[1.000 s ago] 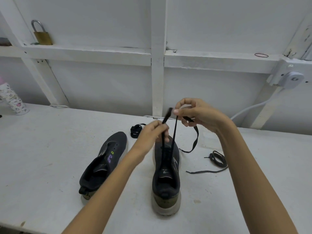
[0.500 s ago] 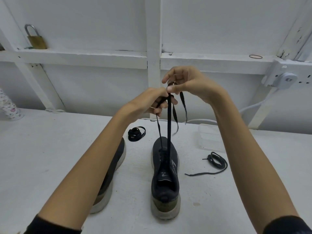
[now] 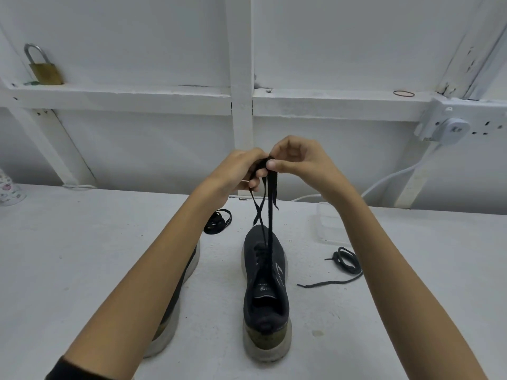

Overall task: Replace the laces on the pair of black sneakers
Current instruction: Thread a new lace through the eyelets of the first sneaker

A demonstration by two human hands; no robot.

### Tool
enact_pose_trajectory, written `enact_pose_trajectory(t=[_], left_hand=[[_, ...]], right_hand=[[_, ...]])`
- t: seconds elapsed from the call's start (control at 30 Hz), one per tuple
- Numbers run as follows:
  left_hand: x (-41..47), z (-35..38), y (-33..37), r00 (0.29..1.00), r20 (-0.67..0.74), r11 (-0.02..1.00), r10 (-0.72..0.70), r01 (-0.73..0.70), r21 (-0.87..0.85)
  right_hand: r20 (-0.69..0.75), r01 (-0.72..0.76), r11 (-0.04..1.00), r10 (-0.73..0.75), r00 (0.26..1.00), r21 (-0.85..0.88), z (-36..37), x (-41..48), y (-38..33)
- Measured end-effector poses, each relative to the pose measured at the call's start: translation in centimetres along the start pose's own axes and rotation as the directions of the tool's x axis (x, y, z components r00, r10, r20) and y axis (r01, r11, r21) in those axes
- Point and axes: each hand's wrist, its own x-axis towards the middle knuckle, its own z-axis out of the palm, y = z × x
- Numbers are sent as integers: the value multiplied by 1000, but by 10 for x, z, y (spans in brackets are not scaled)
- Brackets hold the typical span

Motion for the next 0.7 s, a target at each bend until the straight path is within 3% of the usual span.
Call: enact_pose_trajectory(t=[0.33,0.47,0.7], left_hand=[[-4,-2,-2,998,-40,996,38,-35,79],[-4,-6,-15,982,-137,972,133,-102,212],[-8,-6,-24,916,-223,886,334,-224,407]], right_hand=[[-200,-3,994,-20,980,-113,7,-4,-4],[-226,-43,998,33,974,-40,10,-6,-2],[-197,-107,972,65,978,-207,14,-10,-3]])
